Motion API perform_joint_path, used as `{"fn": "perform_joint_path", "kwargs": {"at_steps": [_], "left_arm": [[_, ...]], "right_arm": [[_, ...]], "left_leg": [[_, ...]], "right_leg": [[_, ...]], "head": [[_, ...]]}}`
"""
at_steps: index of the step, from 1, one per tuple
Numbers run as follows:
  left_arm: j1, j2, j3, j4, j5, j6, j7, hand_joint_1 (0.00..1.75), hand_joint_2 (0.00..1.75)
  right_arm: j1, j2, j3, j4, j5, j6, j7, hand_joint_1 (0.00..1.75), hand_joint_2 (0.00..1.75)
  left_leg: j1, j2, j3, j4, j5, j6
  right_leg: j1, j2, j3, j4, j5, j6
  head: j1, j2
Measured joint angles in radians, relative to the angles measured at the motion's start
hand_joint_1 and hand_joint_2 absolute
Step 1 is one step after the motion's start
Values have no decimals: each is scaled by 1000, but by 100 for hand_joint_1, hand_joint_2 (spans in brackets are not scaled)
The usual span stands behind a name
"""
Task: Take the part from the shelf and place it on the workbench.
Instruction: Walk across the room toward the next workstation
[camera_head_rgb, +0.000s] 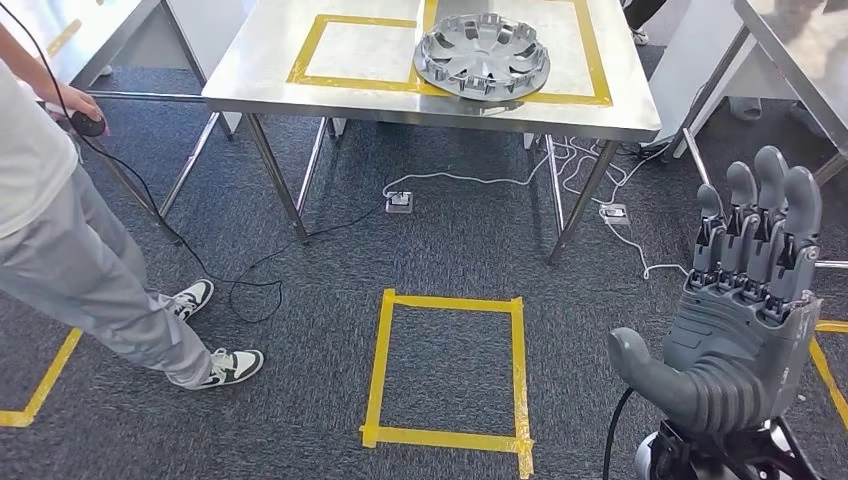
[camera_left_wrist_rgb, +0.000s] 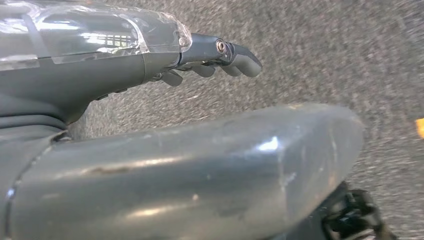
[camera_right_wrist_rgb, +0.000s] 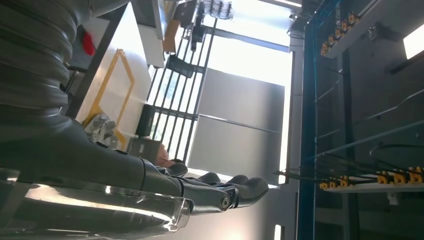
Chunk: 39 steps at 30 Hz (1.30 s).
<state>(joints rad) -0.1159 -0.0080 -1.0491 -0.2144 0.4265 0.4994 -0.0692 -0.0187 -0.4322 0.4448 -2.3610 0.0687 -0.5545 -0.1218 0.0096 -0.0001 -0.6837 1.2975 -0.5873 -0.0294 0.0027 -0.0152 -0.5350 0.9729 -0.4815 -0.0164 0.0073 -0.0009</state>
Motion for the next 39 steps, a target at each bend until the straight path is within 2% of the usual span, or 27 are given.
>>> {"fn": "perform_joint_path", "kwargs": {"at_steps": [1, 2, 3, 5, 7, 9, 10, 12, 13, 14, 15, 16, 18, 20, 22, 24, 25, 27, 29, 30, 32, 34, 35, 36, 37, 38, 39], "left_arm": [[0, 0, 0, 0, 0, 0, 1, 0, 0], [-1, 0, 0, 0, -1, 0, 2, 0, 0], [-2, 0, 0, 0, -2, 0, 2, 0, 0], [-5, 0, 0, 0, -5, 2, 5, 0, 0], [-5, -1, -1, 0, -8, 6, 11, 0, 0], [-5, -2, -2, 0, -13, 11, 17, 0, 0], [-6, -2, -4, 0, -16, 12, 18, 0, 0], [-6, -4, -6, 0, -20, 13, 23, 0, 0], [-5, -5, -7, 0, -20, 14, 26, 0, 0], [-4, -5, -8, 0, -20, 14, 28, 0, 0], [-4, -5, -9, 0, -20, 15, 29, 0, 0], [-4, -5, -11, 0, -20, 15, 31, 0, 0], [-5, -7, -15, 0, -20, 14, 34, 0, 0], [-9, -10, -18, 0, -22, 13, 40, 0, 0], [-10, -12, -22, 0, -26, 10, 49, 0, 0], [-9, -12, -25, 0, -29, 9, 55, 0, 0], [-9, -11, -25, 0, -29, 8, 57, 0, 0], [-9, -10, -27, 1, -29, 7, 60, 0, 0], [-7, -9, -29, 1, -30, 6, 62, 0, 0], [-6, -9, -31, 1, -30, 6, 62, 0, 0], [-6, -7, -33, 1, -31, 6, 62, 0, 0], [-8, -6, -37, 1, -34, 6, 62, 0, 0], [-8, -5, -40, 1, -36, 6, 61, 0, 0], [-9, -5, -44, 1, -40, 6, 60, 0, 0], [-9, -5, -49, 1, -45, 6, 59, 0, 0], [-9, -5, -53, 0, -51, 5, 59, 0, 0], [-9, -5, -59, 0, -57, 3, 59, 0, 0]], "right_arm": [[1, 0, 0, 0, -3, 0, 0, 0, 175], [2, 0, 0, 0, -8, 1, 0, 0, 131], [3, 0, 0, 0, -15, 1, 0, 0, 87], [4, 0, 0, 1, -22, 3, -1, 0, 0], [5, -1, 0, 5, -19, 5, 0, 0, 0], [7, -1, 0, 12, -15, 1, 6, 0, 0], [10, -1, 0, 16, -18, -4, 9, 0, 0], [17, 0, -1, 26, -35, -26, 14, 0, 0], [22, 0, -3, 32, -44, -40, 16, 0, 0], [27, 0, -7, 39, -50, -54, 17, 0, 0], [32, 0, -11, 46, -47, -66, 17, 0, 0], [35, 0, -16, 52, -37, -78, 17, 0, 0], [38, 0, -24, 61, -7, -97, 18, 0, 0], [44, -1, -30, 68, 25, -110, 24, 0, 0], [49, -1, -39, 73, 55, -118, 37, 0, 0], [50, 0, -43, 77, 83, -123, 56, 0, 0], [51, 0, -44, 79, 95, -124, 67, 0, 0], [55, 1, -44, 87, 114, -126, 87, 0, 0], [58, 2, -43, 101, 124, -128, 99, 0, 0], [59, 2, -43, 109, 126, -128, 101, 0, 0], [60, 4, -44, 125, 129, -129, 103, 0, 0], [60, 5, -44, 138, 134, -128, 106, 0, 0], [58, 5, -43, 146, 141, -126, 110, 0, 0], [56, 6, -43, 158, 149, -123, 114, 0, 0], [52, 7, -41, 177, 156, -119, 118, 0, 0], [46, 9, -40, 203, 158, -114, 119, 0, 0], [41, 12, -37, 236, 155, -105, 121, 0, 0]], "left_leg": [[0, 0, 36, -31, 30, -1], [1, 0, 81, -87, 45, 0], [0, -1, 129, -152, 44, 2], [-2, -3, 183, -244, 14, 13], [-3, -4, 185, -265, 12, 31], [-1, -2, 172, -268, 28, 49], [1, -2, 163, -269, 37, 55], [0, -1, 141, -268, 55, 60], [-2, -1, 130, -268, 64, 60], [-3, -1, 119, -267, 73, 60], [-5, -3, 109, -267, 81, 59], [-7, -6, 102, -267, 88, 58], [-10, -15, 90, -267, 101, 53], [-8, -25, 78, -266, 114, 43], [-4, -42, 69, -270, 130, 29], [-6, -38, 55, -254, 118, 19], [-7, -27, 39, -222, 94, 16], [-5, -5, -10, -105, 19, 9], [-1, 0, -36, -14, -22, 0], [0, 4, -23, -18, -15, -3], [2, 33, 55, -127, 31, -6], [-4, 84, 123, -239, 56, 4], [-7, 98, 134, -263, 57, 12], [-10, 98, 131, -267, 56, 22], [-9, 85, 126, -267, 61, 30], [-8, 73, 123, -268, 64, 37], [-6, 62, 120, -269, 69, 44]], "right_leg": [[-1, 0, -19, 13, 5, 3], [-1, 0, -37, 27, 8, 7], [-1, 1, -52, 40, 11, 11], [1, 1, -69, 55, 18, 21], [0, 2, -75, 57, 29, 33], [-2, 4, -87, 79, 5, 45], [-4, 5, -100, 117, -28, 51], [-6, 6, -131, 237, -114, 61], [-6, 6, -140, 289, -143, 62], [-7, 6, -135, 312, -154, 61], [-6, 8, -113, 299, -147, 58], [-5, 13, -75, 246, -123, 51], [-2, 45, 15, 101, -75, 30], [2, 69, 57, 20, -60, 13], [5, 58, 56, 6, -55, 7], [2, 32, 58, -14, -37, 3], [0, 18, 57, -24, -28, 1], [-2, -6, 47, -28, -17, -2], [-2, -28, 34, -21, -13, -1], [-2, -38, 27, -16, -12, 0], [-3, -57, 16, -1, -13, 5], [1, -73, 8, 17, -19, 14], [4, -80, 5, 24, -21, 20], [6, -88, 3, 27, -21, 24], [5, -97, 3, 29, -21, 27], [4, -97, 2, 31, -24, 32], [1, -82, -2, 42, -36, 37]], "head": [[-4, 0], [-7, 0], [-9, 0], [-8, 0], [-5, 0], [-3, 0], [0, 0], [9, 0], [13, 0], [17, 0], [21, 0], [26, 0], [29, 0], [30, 0], [33, 0], [31, 0], [27, 0], [16, 0], [8, 0], [3, 0], [-6, 0], [-10, 0], [-9, 0], [-7, 0], [-6, 0], [-7, 0], [-7, 0]]}}
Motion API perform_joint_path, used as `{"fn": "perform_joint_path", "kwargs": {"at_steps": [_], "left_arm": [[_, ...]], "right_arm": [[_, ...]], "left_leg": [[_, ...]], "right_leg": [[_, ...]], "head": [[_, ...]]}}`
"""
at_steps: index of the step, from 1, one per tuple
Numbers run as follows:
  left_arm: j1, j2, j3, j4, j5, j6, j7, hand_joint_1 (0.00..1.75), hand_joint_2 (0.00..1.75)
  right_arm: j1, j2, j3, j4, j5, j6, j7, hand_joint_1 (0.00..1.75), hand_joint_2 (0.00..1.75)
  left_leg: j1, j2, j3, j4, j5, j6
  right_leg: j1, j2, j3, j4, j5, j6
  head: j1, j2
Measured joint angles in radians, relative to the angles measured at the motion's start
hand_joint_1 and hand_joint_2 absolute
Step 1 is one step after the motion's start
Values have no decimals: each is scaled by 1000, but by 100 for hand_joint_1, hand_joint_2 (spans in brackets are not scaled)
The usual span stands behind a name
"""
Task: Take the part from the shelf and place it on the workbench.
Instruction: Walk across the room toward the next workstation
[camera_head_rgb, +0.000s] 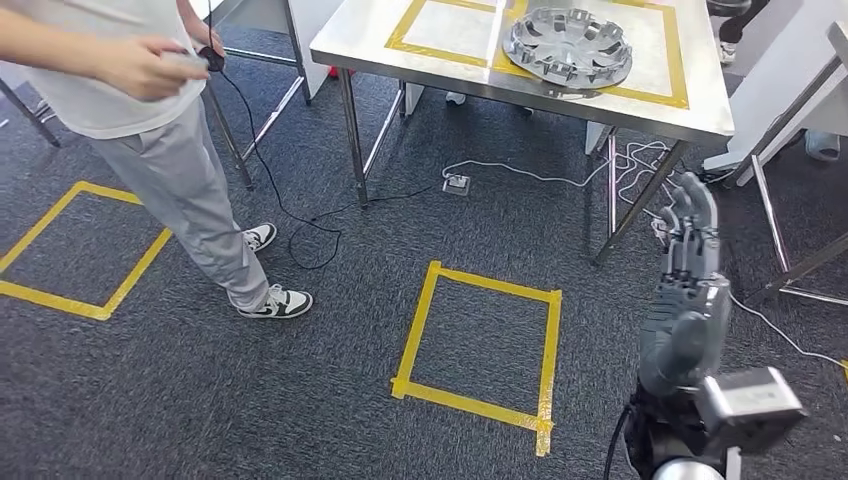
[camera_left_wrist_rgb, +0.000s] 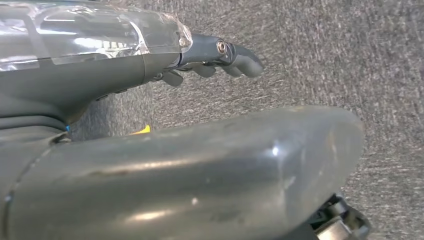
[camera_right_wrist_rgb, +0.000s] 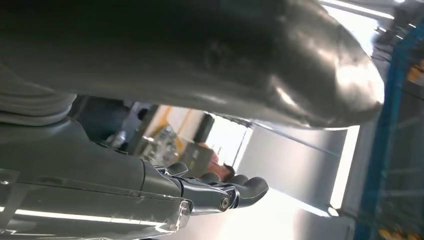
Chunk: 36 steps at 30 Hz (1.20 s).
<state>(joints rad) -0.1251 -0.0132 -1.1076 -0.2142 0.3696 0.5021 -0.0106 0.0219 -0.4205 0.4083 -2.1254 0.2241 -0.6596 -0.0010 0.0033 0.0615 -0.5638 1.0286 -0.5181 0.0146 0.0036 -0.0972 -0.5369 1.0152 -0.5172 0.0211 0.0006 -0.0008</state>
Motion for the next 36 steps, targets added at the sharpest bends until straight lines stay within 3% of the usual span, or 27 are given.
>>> {"fn": "perform_joint_path", "kwargs": {"at_steps": [1, 3, 5, 6, 7, 8, 10, 12, 13, 14, 15, 16, 18, 20, 21, 22, 23, 24, 26, 27, 29, 31, 32, 34, 35, 36], "left_arm": [[-1, -1, -4, 0, -6, -4, 0, 0, 0], [-4, -3, -12, 0, -18, -14, -1, 0, 0], [-5, -7, -20, -1, -31, -23, -1, 0, 0], [-4, -8, -25, -1, -39, -26, 0, 0, 0], [-4, -9, -30, -1, -46, -28, 2, 0, 0], [-4, -10, -35, -1, -53, -30, 4, 0, 0], [-6, -15, -44, -2, -64, -32, 7, 0, 0], [-8, -21, -50, -5, -70, -33, 12, 0, 0], [-8, -23, -54, -6, -72, -35, 15, 0, 0], [-6, -24, -59, -8, -75, -38, 19, 0, 0], [-4, -24, -62, -8, -77, -41, 24, 0, 0], [-3, -24, -65, -8, -78, -44, 28, 0, 0], [-4, -21, -69, -8, -81, -48, 35, 0, 0], [-3, -20, -74, -8, -84, -51, 38, 0, 0], [-1, -18, -77, -8, -86, -52, 40, 0, 0], [0, -17, -80, -8, -88, -52, 41, 0, 0], [1, -15, -83, -8, -90, -52, 41, 0, 0], [0, -14, -86, -7, -93, -52, 42, 0, 0], [-2, -12, -90, -8, -99, -51, 40, 0, 0], [-3, -11, -92, -8, -102, -50, 39, 0, 0], [-3, -11, -95, -8, -107, -49, 36, 0, 0], [-5, -11, -100, -8, -112, -48, 34, 0, 0], [-6, -11, -103, -9, -114, -48, 33, 0, 0], [-9, -13, -107, -9, -119, -48, 32, 0, 0], [-9, -14, -110, -9, -120, -48, 33, 0, 0], [-8, -14, -112, -9, -121, -48, 37, 0, 0]], "right_arm": [[-7, 3, 5, 36, -7, 13, 3, 0, 0], [-25, 12, 21, 134, -35, 50, 14, 0, 0], [-51, 30, 42, 276, -75, 84, 9, 0, 0], [-65, 43, 53, 360, -98, 98, -4, 0, 0], [-80, 58, 63, 449, -124, 111, -23, 0, 0], [-96, 73, 73, 539, -149, 125, -47, 0, 0], [-123, 108, 91, 727, -196, 155, -89, 0, 0], [-136, 140, 108, 915, -226, 184, -105, 0, 0], [-138, 155, 115, 1001, -234, 198, -101, 0, 0], [-140, 171, 122, 1078, -240, 210, -91, 0, 0], [-140, 188, 129, 1148, -244, 221, -78, 0, 0], [-137, 203, 136, 1213, -246, 232, -63, 0, 0], [-120, 229, 147, 1329, -251, 256, -30, 0, 0], [-99, 247, 156, 1431, -254, 285, 13, 0, 0], [-92, 255, 162, 1476, -253, 300, 38, 0, 0], [-88, 262, 167, 1516, -249, 316, 64, 0, 0], [-86, 269, 172, 1551, -242, 331, 87, 0, 0], [-86, 275, 176, 1581, -232, 346, 107, 0, 0], [-90, 282, 189, 1634, -212, 375, 145, 0, 0], [-92, 283, 195, 1657, -204, 389, 162, 0, 0], [-94, 288, 208, 1697, -193, 412, 187, 0, 0], [-94, 293, 220, 1727, -182, 430, 205, 0, 0], [-94, 294, 225, 1740, -177, 437, 211, 0, 0], [-91, 295, 236, 1767, -170, 447, 221, 0, 0], [-90, 296, 241, 1779, -167, 451, 225, 0, 0], [-90, 296, 244, 1788, -165, 454, 228, 0, 0]], "left_leg": [[2, -13, -3, -1, 5, 7], [2, -39, -13, -1, 16, 15], [-1, -67, -24, 0, 25, 18], [-2, -82, -27, 0, 29, 18], [-4, -97, -29, 0, 32, 18], [-6, -112, -30, 0, 35, 16], [-6, -140, -35, -1, 43, 9], [1, -167, -46, -2, 54, -4], [4, -181, -51, -3, 60, -11], [6, -181, -57, -3, 62, -17], [4, -156, -64, 4, 56, -22], [1, -122, -77, 25, 39, -27], [-1, -57, -123, 122, -25, -37], [4, -52, -170, 235, -75, -46], [6, -53, -173, 254, -75, -49], [7, -52, -155, 233, -57, -51], [7, -41, -119, 177, -28, -51], [5, -16, -76, 108, -6, -50], [-1, 27, -21, 11, 15, -35], [-5, 36, -15, -3, 11, -26], [-7, 14, -18, -4, 15, -7], [-4, -11, -21, -7, 22, 6], [-2, -26, -23, -8, 26, 13], [-4, -59, -30, -7, 33, 22], [-6, -77, -32, -7, 36, 25], [-8, -94, -33, -7, 38, 27]], "right_leg": [[-3, 23, -10, 27, -23, 6], [-9, 72, -52, 137, -92, 15], [-11, 86, -92, 242, -132, 16], [-11, 88, -94, 250, -123, 14], [-11, 92, -80, 221, -95, 9], [-11, 102, -53, 160, -55, 2], [-12, 145, -2, 42, -2, -14], [-9, 165, 16, -4, 6, -22], [-5, 155, 18, -11, 9, -23], [-6, 140, 22, -22, 9, -24], [-7, 126, 26, -35, 11, -25], [-8, 112, 29, -47, 15, -28], [-8, 84, 31, -57, 19, -31], [-7, 54, 28, -55, 19, -32], [-8, 40, 27, -54, 19, -32], [-8, 28, 26, -52, 18, -30], [-9, 18, 25, -49, 17, -28], [-9, 10, 25, -45, 14, -24], [-5, -1, 24, -35, 7, -13], [-3, -6, 25, -32, 5, -8], [-2, -18, 28, -32, 3, 0], [-7, 6, 22, -10, -22, 11], [-9, 31, 7, 32, -54, 16], [-12, 77, -44, 167, -132, 19], [-12, 86, -68, 230, -157, 18], [-12, 90, -79, 261, -162, 15]], "head": [[0, 0], [4, 0], [7, 0], [10, 0], [12, 0], [15, 0], [13, 0], [13, 0], [15, 0], [21, 0], [23, 0], [20, 0], [7, 0], [-3, 0], [-6, 0], [-7, 0], [-7, 0], [-8, 0], [-7, 0], [-4, 0], [-1, 0], [0, 0], [2, 0], [10, 0], [14, 0], [18, 0]]}}
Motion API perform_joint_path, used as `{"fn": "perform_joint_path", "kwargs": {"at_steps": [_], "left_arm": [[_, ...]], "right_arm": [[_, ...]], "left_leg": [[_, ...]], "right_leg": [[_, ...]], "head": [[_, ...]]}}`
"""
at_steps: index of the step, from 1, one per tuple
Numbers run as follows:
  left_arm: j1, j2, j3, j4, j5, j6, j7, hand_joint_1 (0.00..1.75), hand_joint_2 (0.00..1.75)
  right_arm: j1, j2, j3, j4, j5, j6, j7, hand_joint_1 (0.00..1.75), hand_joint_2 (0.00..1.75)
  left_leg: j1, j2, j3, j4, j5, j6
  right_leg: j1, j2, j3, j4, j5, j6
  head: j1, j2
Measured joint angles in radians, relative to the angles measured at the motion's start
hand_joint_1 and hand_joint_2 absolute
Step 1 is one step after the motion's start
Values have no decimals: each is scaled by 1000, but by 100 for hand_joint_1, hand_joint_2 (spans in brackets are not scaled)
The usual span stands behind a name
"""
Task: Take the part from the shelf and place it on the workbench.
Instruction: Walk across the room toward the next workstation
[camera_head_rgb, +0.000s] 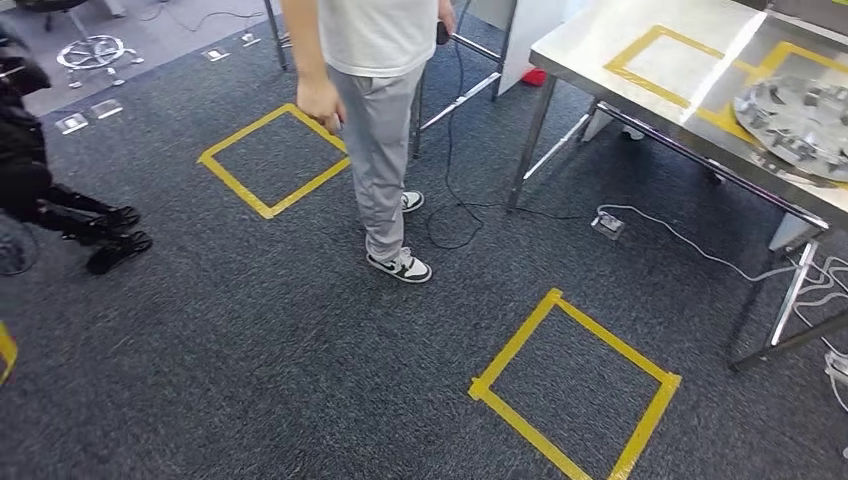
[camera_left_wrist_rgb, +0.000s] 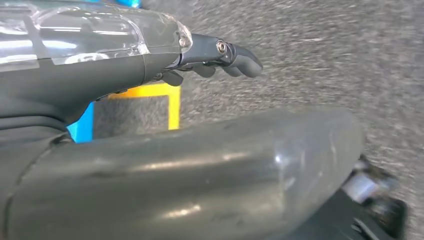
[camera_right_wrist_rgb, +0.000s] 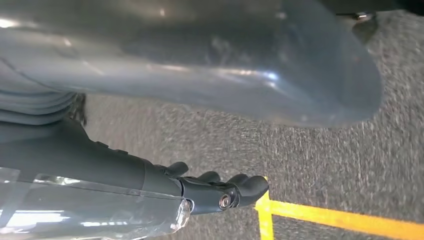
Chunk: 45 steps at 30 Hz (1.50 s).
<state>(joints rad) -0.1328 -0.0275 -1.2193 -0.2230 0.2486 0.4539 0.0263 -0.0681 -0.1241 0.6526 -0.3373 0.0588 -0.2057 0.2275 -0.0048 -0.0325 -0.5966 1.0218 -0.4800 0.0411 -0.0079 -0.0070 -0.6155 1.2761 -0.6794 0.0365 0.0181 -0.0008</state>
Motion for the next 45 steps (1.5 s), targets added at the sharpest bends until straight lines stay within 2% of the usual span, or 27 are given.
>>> {"fn": "perform_joint_path", "kwargs": {"at_steps": [1, 2, 4, 5, 6, 8, 9, 10, 12, 14, 16, 18, 19, 21, 22, 24, 26, 28, 30, 32, 33, 35, 37, 39, 41, 43, 45], "left_arm": [[1, 0, -2, 0, -1, 0, 5, 0, 0], [1, 0, -3, 0, -2, -1, 11, 0, 0], [1, 0, -4, 0, -3, -4, 20, 0, 0], [0, -1, -5, 0, -3, -7, 24, 0, 0], [0, -1, -5, 0, -4, -11, 28, 0, 0], [2, -1, -8, 0, -5, -16, 35, 0, 0], [4, -1, -9, 0, -6, -18, 39, 0, 0], [5, 1, -11, 1, -6, -18, 42, 0, 0], [4, 3, -12, 1, -7, -18, 44, 0, 0], [1, 4, -13, 1, -7, -18, 42, 0, 0], [2, 4, -17, 1, -7, -17, 39, 0, 0], [3, 5, -20, 1, -7, -16, 35, 0, 0], [2, 5, -21, 1, -7, -15, 33, 0, 0], [1, 3, -21, 0, -7, -14, 30, 0, 0], [1, 2, -21, 0, -7, -14, 29, 0, 0], [1, 2, -22, 0, -7, -13, 28, 0, 0], [0, 3, -22, 0, -7, -12, 27, 0, 0], [-3, 1, -22, 0, -7, -10, 25, 0, 0], [-3, -3, -24, 0, -8, -10, 24, 0, 0], [-1, -5, -27, 0, -10, -10, 24, 0, 0], [0, -5, -28, 0, -11, -10, 24, 0, 0], [0, -8, -28, 0, -13, -10, 25, 0, 0], [-1, -12, -28, 0, -14, -10, 25, 0, 0], [2, -14, -29, 0, -15, -10, 25, 0, 0], [5, -12, -29, 1, -15, -9, 26, 0, 0], [3, -11, -29, 1, -15, -9, 26, 0, 0], [2, -11, -29, 1, -15, -9, 26, 0, 0]], "right_arm": [[-1, 1, 2, 8, 1, 3, 3, 0, 0], [-4, 2, 4, 15, 0, 7, 6, 0, 0], [-9, 1, 7, 29, -6, 14, 15, 0, 0], [-11, 0, 9, 36, -9, 17, 20, 0, 0], [-14, -1, 10, 42, -12, 20, 24, 0, 0], [-20, -2, 15, 52, -18, 27, 34, 0, 0], [-24, -3, 17, 55, -20, 31, 37, 0, 0], [-26, -3, 19, 58, -22, 34, 40, 0, 0], [-25, -3, 21, 63, -26, 41, 42, 0, 0], [-20, -4, 24, 70, -28, 45, 45, 0, 0], [-19, -3, 26, 76, -30, 46, 46, 0, 0], [-21, -4, 27, 80, -33, 47, 47, 0, 0], [-23, -6, 27, 81, -34, 48, 47, 0, 0], [-26, -10, 27, 83, -35, 48, 47, 0, 0], [-28, -12, 27, 84, -36, 48, 47, 0, 0], [-31, -11, 28, 86, -37, 49, 46, 0, 0], [-29, -12, 29, 87, -38, 49, 46, 0, 0], [-24, -13, 29, 88, -40, 51, 46, 0, 0], [-19, -13, 29, 92, -41, 54, 46, 0, 0], [-19, -14, 30, 96, -41, 63, 46, 0, 0], [-20, -14, 30, 96, -41, 68, 45, 0, 0], [-21, -18, 30, 99, -41, 75, 44, 0, 0], [-25, -22, 30, 101, -41, 77, 44, 0, 0], [-30, -23, 30, 103, -41, 78, 43, 0, 0], [-33, -23, 30, 103, -41, 78, 42, 0, 0], [-30, -22, 30, 104, -41, 79, 41, 0, 0], [-24, -22, 30, 104, -42, 80, 41, 0, 0]], "left_leg": [[-3, -17, 0, 0, 2, 1], [-5, -33, 0, 0, 5, 0], [-8, -63, 0, 0, 10, -3], [-7, -76, -2, 1, 13, -6], [-5, -88, -6, 1, 16, -11], [1, -108, -15, -2, 25, -25], [0, -92, -19, 0, 26, -30], [-2, -56, -28, 12, 15, -34], [-1, 25, -66, 91, -42, -43], [12, 41, -121, 217, -107, -58], [24, 38, -131, 260, -111, -73], [32, 62, -65, 159, -57, -85], [30, 94, -27, 96, -39, -86], [24, 137, 14, 21, -26, -74], [20, 141, 13, 16, -31, -64], [18, 116, 7, 16, -26, -46], [18, 85, 2, 14, -20, -33], [16, 52, -3, 13, -14, -22], [10, 16, -8, 13, -9, -14], [4, -21, -9, 14, -5, -10], [2, -38, -8, 14, -2, -10], [1, -69, -11, 15, 3, -13], [5, -94, -22, 15, 12, -24], [9, -111, -34, 15, 20, -38], [4, -49, -51, 40, 0, -47], [2, 30, -95, 138, -65, -56], [11, 39, -144, 256, -120, -68]], "right_leg": [[1, 3, 5, -8, 16, -5], [2, 9, 28, -57, 51, -11], [5, 51, 91, -200, 123, -30], [6, 72, 114, -254, 143, -38], [8, 87, 125, -282, 149, -45], [9, 78, 131, -299, 151, -50], [8, 66, 134, -310, 156, -49], [7, 54, 138, -322, 163, -49], [5, 26, 140, -337, 175, -48], [5, -6, 137, -336, 176, -50], [2, -38, 134, -333, 174, -45], [-3, -63, 134, -324, 167, -34], [-3, -72, 133, -317, 161, -26], [-1, -88, 133, -304, 151, -10], [0, -95, 134, -301, 149, -5], [-4, -106, 136, -299, 145, 3], [-10, -74, 123, -261, 109, 11], [-11, -22, 76, -140, 34, 11], [-8, -3, 25, -18, -13, 5], [-4, 6, 27, -28, 19, -7], [-1, 16, 51, -86, 59, -15], [2, 69, 102, -214, 123, -32], [4, 104, 121, -273, 137, -40], [5, 86, 125, -291, 140, -42], [3, 59, 131, -311, 152, -42], [5, 28, 133, -321, 160, -43], [6, -7, 132, -320, 160, -43]], "head": [[4, 0], [7, 0], [10, 0], [10, 0], [11, 0], [18, 0], [21, 0], [19, 0], [7, 0], [-5, 0], [-14, 0], [-21, 0], [-24, 0], [-22, 0], [-19, 0], [-13, 0], [-10, 0], [-4, 0], [4, 0], [14, 0], [18, 0], [19, 0], [21, 0], [26, 0], [21, 0], [9, 0], [-1, 0]]}}
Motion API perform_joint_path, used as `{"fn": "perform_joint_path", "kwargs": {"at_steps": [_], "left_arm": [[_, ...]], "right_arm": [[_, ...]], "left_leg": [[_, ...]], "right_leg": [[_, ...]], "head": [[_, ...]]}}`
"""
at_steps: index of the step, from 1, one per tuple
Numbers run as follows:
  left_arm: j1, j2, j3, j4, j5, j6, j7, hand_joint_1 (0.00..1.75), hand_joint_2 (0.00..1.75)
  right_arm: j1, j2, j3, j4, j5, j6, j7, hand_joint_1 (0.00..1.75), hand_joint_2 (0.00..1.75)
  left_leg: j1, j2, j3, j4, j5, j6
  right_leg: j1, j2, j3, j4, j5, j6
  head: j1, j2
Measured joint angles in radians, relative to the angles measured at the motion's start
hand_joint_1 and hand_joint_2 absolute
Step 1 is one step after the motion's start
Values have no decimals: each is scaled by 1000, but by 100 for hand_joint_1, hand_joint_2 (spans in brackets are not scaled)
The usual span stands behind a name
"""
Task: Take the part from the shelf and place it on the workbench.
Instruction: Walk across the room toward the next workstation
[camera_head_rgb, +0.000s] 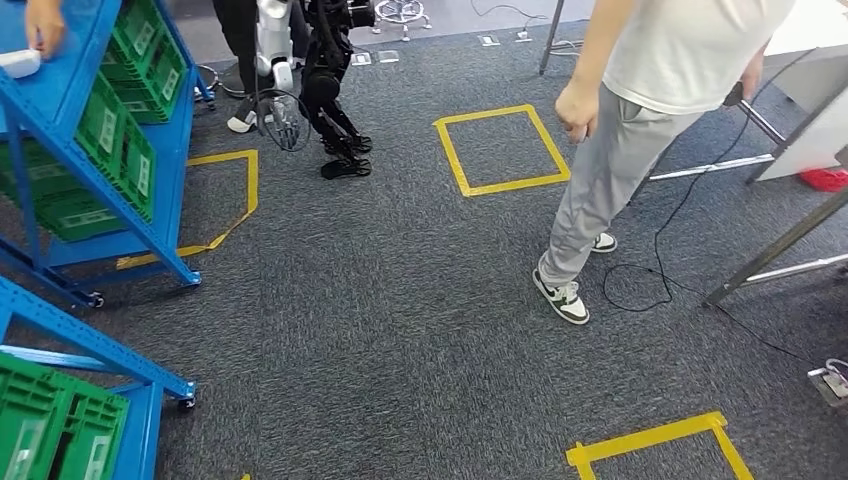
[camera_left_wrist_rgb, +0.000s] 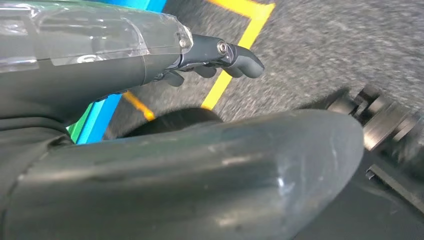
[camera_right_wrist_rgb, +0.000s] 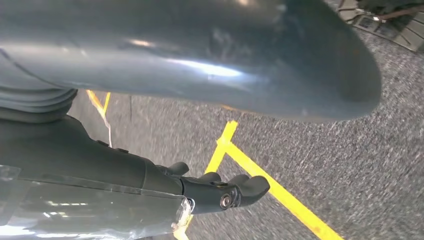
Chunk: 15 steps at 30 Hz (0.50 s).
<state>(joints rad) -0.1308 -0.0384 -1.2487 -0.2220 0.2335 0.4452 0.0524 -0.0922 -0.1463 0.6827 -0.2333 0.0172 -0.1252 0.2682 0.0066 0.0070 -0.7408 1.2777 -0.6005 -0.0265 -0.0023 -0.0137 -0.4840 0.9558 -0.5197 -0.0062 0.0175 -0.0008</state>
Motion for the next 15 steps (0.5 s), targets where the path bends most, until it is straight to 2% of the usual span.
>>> {"fn": "perform_joint_path", "kwargs": {"at_steps": [1, 2, 3, 4, 5, 6, 7, 9, 11, 13, 15], "left_arm": [[1, 0, 0, 0, 0, 0, 0, 0, 0], [1, 0, 0, 0, 0, 0, 0, 0, 0], [2, 1, 0, 0, 0, 0, 0, 0, 0], [1, 2, -1, 0, 0, 0, 0, 0, 0], [1, 2, -1, 0, 0, 1, 0, 0, 0], [0, 2, -1, 0, 0, 1, 0, 0, 0], [0, 1, -1, 0, 0, 2, 0, 0, 0], [0, 1, -1, 0, 0, 4, 0, 0, 0], [-1, 1, -1, 1, -1, 8, 1, 0, 0], [-6, 0, -1, 1, -2, 10, 2, 0, 0], [-10, -3, -2, 1, -3, 10, 3, 0, 0]], "right_arm": [[1, 0, 0, 0, 0, 0, 0, 0, 0], [1, 0, 0, 1, 0, 1, 0, 0, 0], [0, 0, 0, 1, 0, 1, 0, 0, 0], [-1, 1, 0, 1, 0, 1, 0, 0, 0], [-2, 0, 0, 1, 0, 1, 0, 0, 0], [-4, 0, 0, 1, 0, 2, -1, 0, 0], [-6, 0, 1, 1, 1, 2, -2, 0, 0], [-10, 0, 2, 1, 2, 1, -5, 0, 0], [-10, 0, 3, 2, 3, -1, -10, 0, 0], [-5, -3, 4, 2, 4, -3, -16, 0, 0], [1, -5, 4, 4, 4, -4, -20, 0, 0]], "left_leg": [[5, -2, -6, 24, -4, -5], [9, -1, 8, 8, 11, -10], [11, 8, 43, -46, 40, -13], [11, 32, 86, -119, 65, -15], [9, 61, 123, -183, 84, -11], [6, 83, 147, -226, 92, -4], [2, 98, 155, -243, 91, 6], [-3, 82, 150, -243, 92, 25], [-3, 54, 147, -246, 97, 37], [-3, 24, 146, -247, 102, 48], [-8, -11, 146, -247, 104, 56]], "right_leg": [[0, -16, -1, 1, -1, 1], [-1, -31, 0, 2, -2, 3], [-3, -44, 0, 4, -4, 7], [-4, -55, 2, 7, -8, 12], [-3, -65, 2, 11, -12, 19], [-2, -72, 3, 15, -16, 26], [0, -78, 4, 18, -18, 31], [-2, -89, 6, 18, -21, 39], [-8, -62, -2, 42, -46, 49], [-10, -14, -42, 142, -110, 53], [-9, 4, -101, 281, -168, 48]], "head": [[-4, 0], [-9, 0], [-13, 0], [-17, 0], [-21, 0], [-22, 0], [-20, 0], [-16, 0], [-12, 0], [-7, 0], [-1, 0]]}}
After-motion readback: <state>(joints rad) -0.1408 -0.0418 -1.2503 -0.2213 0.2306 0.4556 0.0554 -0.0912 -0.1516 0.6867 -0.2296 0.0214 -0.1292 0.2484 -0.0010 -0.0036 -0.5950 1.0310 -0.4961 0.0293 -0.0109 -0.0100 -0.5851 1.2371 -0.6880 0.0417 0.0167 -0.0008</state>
